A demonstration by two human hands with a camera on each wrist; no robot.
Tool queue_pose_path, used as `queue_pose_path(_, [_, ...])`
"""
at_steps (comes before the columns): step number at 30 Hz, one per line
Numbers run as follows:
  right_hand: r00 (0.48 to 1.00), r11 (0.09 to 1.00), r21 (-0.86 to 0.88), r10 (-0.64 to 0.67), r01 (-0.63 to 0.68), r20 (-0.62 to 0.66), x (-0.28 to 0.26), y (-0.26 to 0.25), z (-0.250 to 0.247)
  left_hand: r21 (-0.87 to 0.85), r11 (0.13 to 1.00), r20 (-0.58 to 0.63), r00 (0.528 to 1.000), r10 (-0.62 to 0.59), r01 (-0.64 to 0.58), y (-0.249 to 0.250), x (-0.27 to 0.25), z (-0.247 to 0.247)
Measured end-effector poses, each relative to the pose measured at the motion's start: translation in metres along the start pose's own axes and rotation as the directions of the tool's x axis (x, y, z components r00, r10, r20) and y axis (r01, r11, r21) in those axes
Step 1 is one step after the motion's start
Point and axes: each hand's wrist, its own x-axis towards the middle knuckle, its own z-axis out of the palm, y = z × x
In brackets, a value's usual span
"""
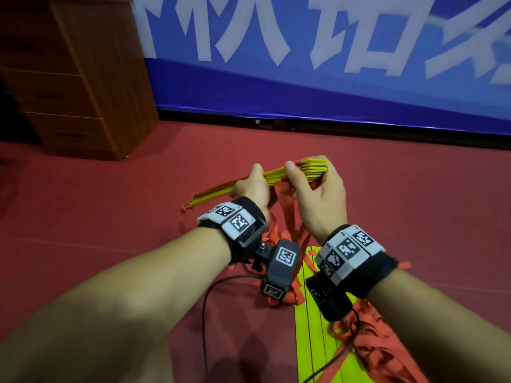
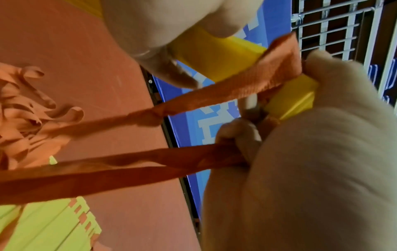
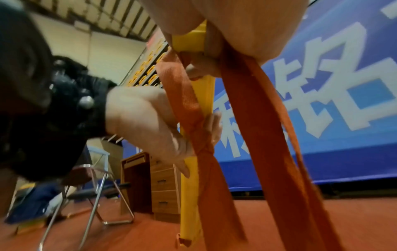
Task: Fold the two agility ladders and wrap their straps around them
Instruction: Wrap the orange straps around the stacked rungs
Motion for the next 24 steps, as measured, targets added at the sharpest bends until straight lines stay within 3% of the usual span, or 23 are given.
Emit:
queue_pose_path(2, [0.991,0.987,0.098,0.132,-0.130,-0.012,0.002,-0.003,0.001,-0.030,0.999,-0.018,1.000,0.011,-0.011,0.008,-0.011,0.003])
queue_pose_path(4, [0.981,0.981,0.065,0.187,-0.183,-0.054,0.001,-0.003,0.002,-0.073,0.997,-0.024,0.999,0.025,-0.027,0.017,-0.016,0.002])
queue_pose_path(7, [0.994,0.994,-0.004,0.105,-0.105,-0.029,-0.005,0.007,0.006,-0.085,0.996,-0.034,0.999,0.035,-0.037,0.016,-0.015,0.003])
queue_pose_path(10, [0.997,0.996,0.062,0.059,-0.061,0.041,-0.008,0.015,0.011,-0.096,0.995,0.010,1.000,0.025,-0.024,0.011,-0.011,0.004])
queue_pose_path(14, [0.998,0.987,0.149,0.049,-0.053,0.030,-0.003,0.012,0.014,-0.136,0.990,0.033,0.999,0.027,-0.022,0.011,-0.011,0.004])
queue_pose_path(18, [0.989,0.979,0.147,0.146,-0.142,-0.015,-0.006,0.009,0.018,-0.098,0.994,0.015,0.999,0.045,-0.043,0.021,-0.030,0.005])
queue_pose_path(21, [0.991,0.995,0.051,0.095,-0.091,-0.091,-0.007,0.007,0.019,0.033,0.996,0.006,0.997,0.078,-0.078,0.021,-0.033,0.005])
queue_pose_path(24, [0.984,1.000,0.008,0.026,-0.025,-0.179,0.003,0.012,0.011,0.115,0.989,0.088,0.993,0.082,-0.092,0.015,-0.037,0.006])
